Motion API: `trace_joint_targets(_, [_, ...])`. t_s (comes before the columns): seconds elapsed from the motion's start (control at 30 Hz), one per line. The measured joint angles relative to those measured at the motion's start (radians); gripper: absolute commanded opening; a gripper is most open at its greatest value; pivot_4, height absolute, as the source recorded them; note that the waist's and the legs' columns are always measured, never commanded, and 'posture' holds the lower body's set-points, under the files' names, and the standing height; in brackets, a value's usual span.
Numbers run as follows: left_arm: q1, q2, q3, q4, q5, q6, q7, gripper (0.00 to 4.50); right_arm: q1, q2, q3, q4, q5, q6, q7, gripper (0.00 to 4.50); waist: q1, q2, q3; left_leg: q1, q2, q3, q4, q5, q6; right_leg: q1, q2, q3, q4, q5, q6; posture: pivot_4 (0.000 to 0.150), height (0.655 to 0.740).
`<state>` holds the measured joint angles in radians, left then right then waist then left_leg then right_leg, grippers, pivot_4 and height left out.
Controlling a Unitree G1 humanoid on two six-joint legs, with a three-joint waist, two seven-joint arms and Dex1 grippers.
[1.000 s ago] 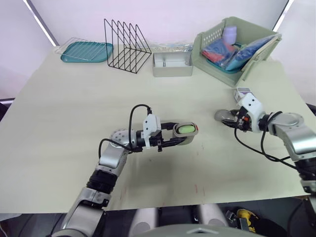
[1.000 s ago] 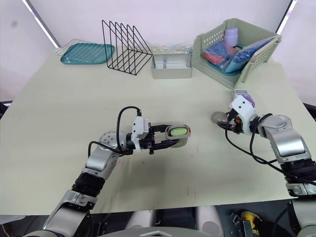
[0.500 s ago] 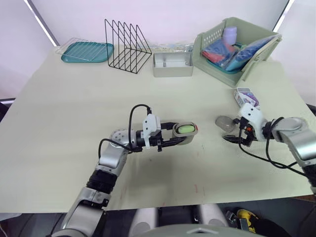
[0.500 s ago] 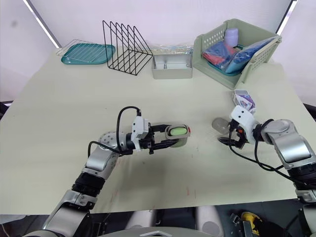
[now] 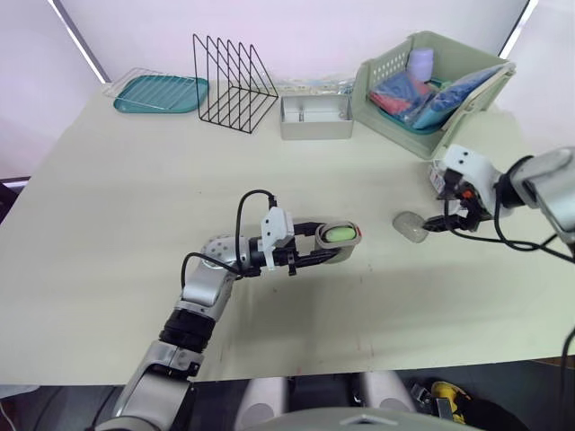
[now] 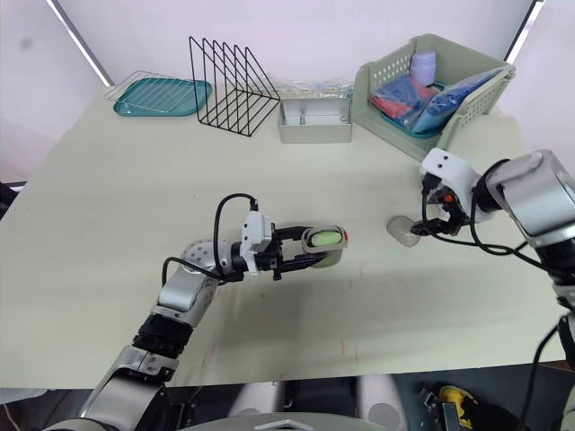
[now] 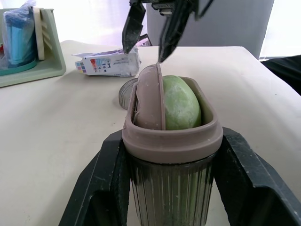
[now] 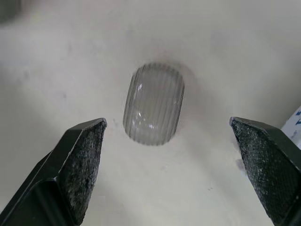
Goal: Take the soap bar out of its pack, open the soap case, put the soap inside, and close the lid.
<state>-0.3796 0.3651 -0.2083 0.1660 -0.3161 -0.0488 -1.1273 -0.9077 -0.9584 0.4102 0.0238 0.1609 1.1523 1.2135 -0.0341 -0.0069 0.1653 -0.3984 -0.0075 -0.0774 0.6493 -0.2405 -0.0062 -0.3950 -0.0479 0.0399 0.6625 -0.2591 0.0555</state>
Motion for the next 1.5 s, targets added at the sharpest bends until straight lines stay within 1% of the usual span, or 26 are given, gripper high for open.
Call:
trace_joint_targets(0.17, [-0.002, -0.003, 0.000, 0.003, 0.001, 0.000, 0.001, 1.91, -0.070, 0.059, 0.109, 0.056, -0.001, 0.146, -0.033, 4.41, 0.001, 0.000, 0.000, -0.001, -0.001, 0.000, 0.000, 0.000, 0.000, 0.000, 0.000, 0.000, 0.000, 0.000, 0.000, 0.150, 0.7400])
trace_joint_targets(0.3, [-0.002, -0.004, -0.001, 0.002, 0.001, 0.000, 0.001, 1.91, -0.093, 0.109, 0.143, 0.106, 0.000, 0.203, -0.081, 4.41, 0.002, 0.000, 0.000, -0.001, -0.001, 0.000, 0.000, 0.000, 0.000, -0.001, 0.000, 0.000, 0.000, 0.000, 0.000, 0.150, 0.7400])
trace_joint_targets(0.5, [0.000, -0.003, 0.000, 0.001, 0.001, 0.001, 0.002, 1.91, -0.102, 0.154, 0.144, 0.178, 0.000, 0.194, -0.139, 4.41, 0.000, 0.000, 0.000, -0.001, -0.001, 0.000, 0.000, 0.000, 0.000, -0.001, 0.000, 0.000, 0.000, 0.000, 0.000, 0.150, 0.7400])
trace_joint_targets(0.87, [0.000, -0.003, 0.000, 0.000, 0.001, 0.002, 0.003, 1.91, -0.102, 0.169, 0.164, 0.214, -0.004, 0.151, -0.173, 4.41, -0.001, 0.000, 0.000, -0.001, -0.001, 0.001, 0.000, 0.000, 0.000, -0.001, 0.000, 0.000, 0.001, 0.000, 0.000, 0.150, 0.7400])
trace_joint_targets(0.93, [0.001, -0.003, 0.000, 0.000, 0.001, 0.002, 0.004, 1.91, -0.102, 0.169, 0.165, 0.214, -0.005, 0.147, -0.173, 3.87, -0.001, 0.000, 0.000, -0.001, -0.001, 0.000, 0.000, 0.000, 0.000, -0.001, 0.000, 0.000, 0.000, 0.000, 0.000, 0.150, 0.7400])
trace_joint_targets(0.97, [0.001, -0.003, 0.000, 0.000, 0.001, 0.002, 0.004, 1.91, -0.102, 0.169, 0.166, 0.214, -0.006, 0.143, -0.174, 3.73, -0.001, 0.000, 0.000, -0.001, -0.001, 0.001, 0.000, 0.000, 0.000, -0.001, 0.000, 0.000, 0.000, 0.000, 0.000, 0.150, 0.7400])
trace_joint_targets(1.0, [0.001, -0.003, 0.000, -0.001, 0.001, 0.003, 0.005, 1.91, -0.102, 0.169, 0.169, 0.215, -0.009, 0.134, -0.174, 3.29, -0.001, 0.000, 0.000, -0.001, -0.001, 0.000, 0.000, 0.000, 0.000, -0.001, 0.000, 0.000, 0.000, 0.000, 0.000, 0.150, 0.7400])
trace_joint_targets(1.07, [0.002, -0.003, 0.000, -0.003, 0.001, 0.004, 0.008, 1.91, -0.102, 0.168, 0.174, 0.221, -0.021, 0.112, -0.175, 2.16, -0.001, 0.000, 0.000, -0.001, -0.001, 0.001, 0.000, 0.000, 0.000, -0.001, 0.000, 0.000, 0.000, 0.000, 0.000, 0.150, 0.7400])
trace_joint_targets(1.1, [0.003, -0.003, 0.000, -0.004, 0.001, 0.004, 0.009, 1.91, -0.102, 0.166, 0.174, 0.222, -0.025, 0.105, -0.176, 1.82, -0.001, 0.000, 0.000, -0.001, -0.001, 0.001, 0.000, 0.000, 0.000, -0.001, 0.000, 0.000, 0.000, 0.000, 0.000, 0.150, 0.7400])
trace_joint_targets(1.37, [0.006, -0.003, 0.000, -0.008, 0.001, 0.005, 0.013, 1.91, -0.102, 0.149, 0.182, 0.214, -0.038, 0.030, -0.131, 1.79, -0.001, 0.000, 0.000, -0.001, -0.001, 0.001, 0.000, 0.000, 0.000, -0.001, 0.000, -0.001, 0.000, 0.000, 0.000, 0.150, 0.7400])
trace_joint_targets(1.5, [0.007, 0.000, 0.000, -0.009, 0.001, 0.005, 0.013, 1.91, -0.119, 0.141, 0.169, 0.189, -0.030, -0.099, -0.053, 1.79, -0.003, 0.000, 0.000, -0.001, -0.001, 0.001, 0.000, 0.000, 0.000, -0.001, 0.000, -0.001, 0.000, 0.000, 0.000, 0.150, 0.7400])
